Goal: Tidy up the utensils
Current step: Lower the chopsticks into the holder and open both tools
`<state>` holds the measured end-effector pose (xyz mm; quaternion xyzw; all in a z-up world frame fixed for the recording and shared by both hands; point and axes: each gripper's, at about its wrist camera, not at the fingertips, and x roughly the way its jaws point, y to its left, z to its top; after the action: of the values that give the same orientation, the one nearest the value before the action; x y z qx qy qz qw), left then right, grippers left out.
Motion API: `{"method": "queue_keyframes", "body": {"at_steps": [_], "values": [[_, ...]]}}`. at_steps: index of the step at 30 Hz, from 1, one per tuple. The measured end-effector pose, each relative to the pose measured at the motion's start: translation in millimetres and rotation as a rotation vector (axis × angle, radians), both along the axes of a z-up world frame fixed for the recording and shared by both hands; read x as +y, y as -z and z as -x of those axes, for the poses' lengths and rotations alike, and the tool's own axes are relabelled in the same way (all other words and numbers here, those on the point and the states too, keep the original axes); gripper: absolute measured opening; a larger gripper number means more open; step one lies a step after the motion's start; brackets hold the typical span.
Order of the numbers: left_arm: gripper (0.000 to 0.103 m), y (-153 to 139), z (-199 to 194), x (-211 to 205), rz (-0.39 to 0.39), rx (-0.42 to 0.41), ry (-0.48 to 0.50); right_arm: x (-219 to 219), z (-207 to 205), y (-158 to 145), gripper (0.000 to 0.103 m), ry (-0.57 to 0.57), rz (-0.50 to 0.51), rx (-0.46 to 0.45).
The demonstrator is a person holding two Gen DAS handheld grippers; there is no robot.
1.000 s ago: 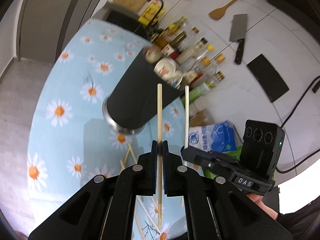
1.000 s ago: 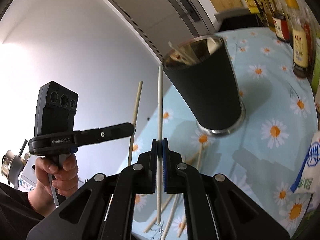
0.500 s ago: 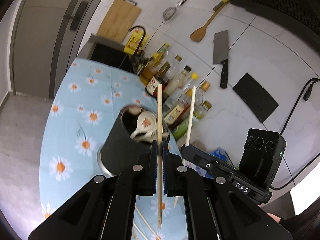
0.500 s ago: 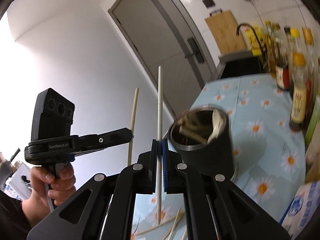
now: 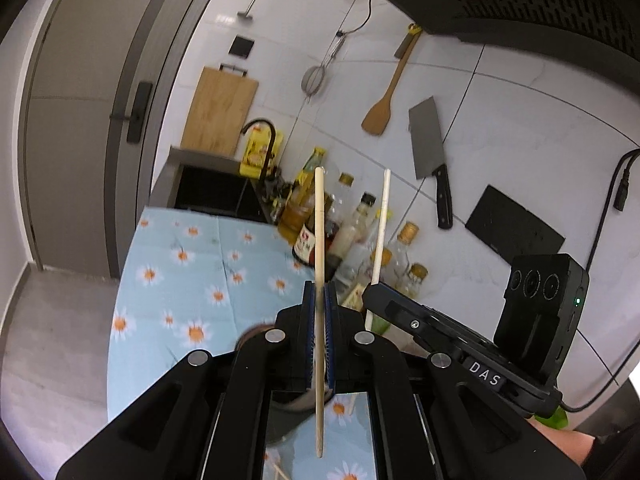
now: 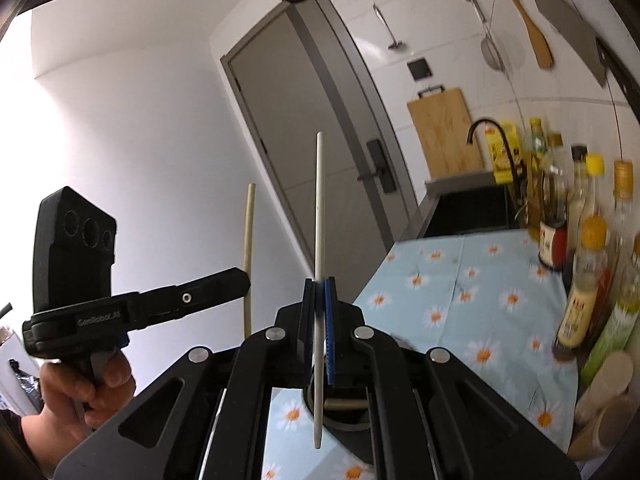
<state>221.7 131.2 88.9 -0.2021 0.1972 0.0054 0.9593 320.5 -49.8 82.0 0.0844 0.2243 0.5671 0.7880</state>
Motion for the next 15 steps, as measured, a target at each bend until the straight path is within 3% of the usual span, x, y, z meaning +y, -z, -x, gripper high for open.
{"method": "queue_keyframes", "body": {"at_steps": [8,15], "values": [[0.003,-16.9,-12.9,-0.1,-0.080,-0.068,-0.023,9.3,-16.7,-4.8,0.006,0.045,-0.015,-0.019],[0.003,-15.1,-22.1,0.9,-0.105,-0.097,-0.051,19.5,-22.7,9.8,0.006,0.063,0.013,-0.035]]}}
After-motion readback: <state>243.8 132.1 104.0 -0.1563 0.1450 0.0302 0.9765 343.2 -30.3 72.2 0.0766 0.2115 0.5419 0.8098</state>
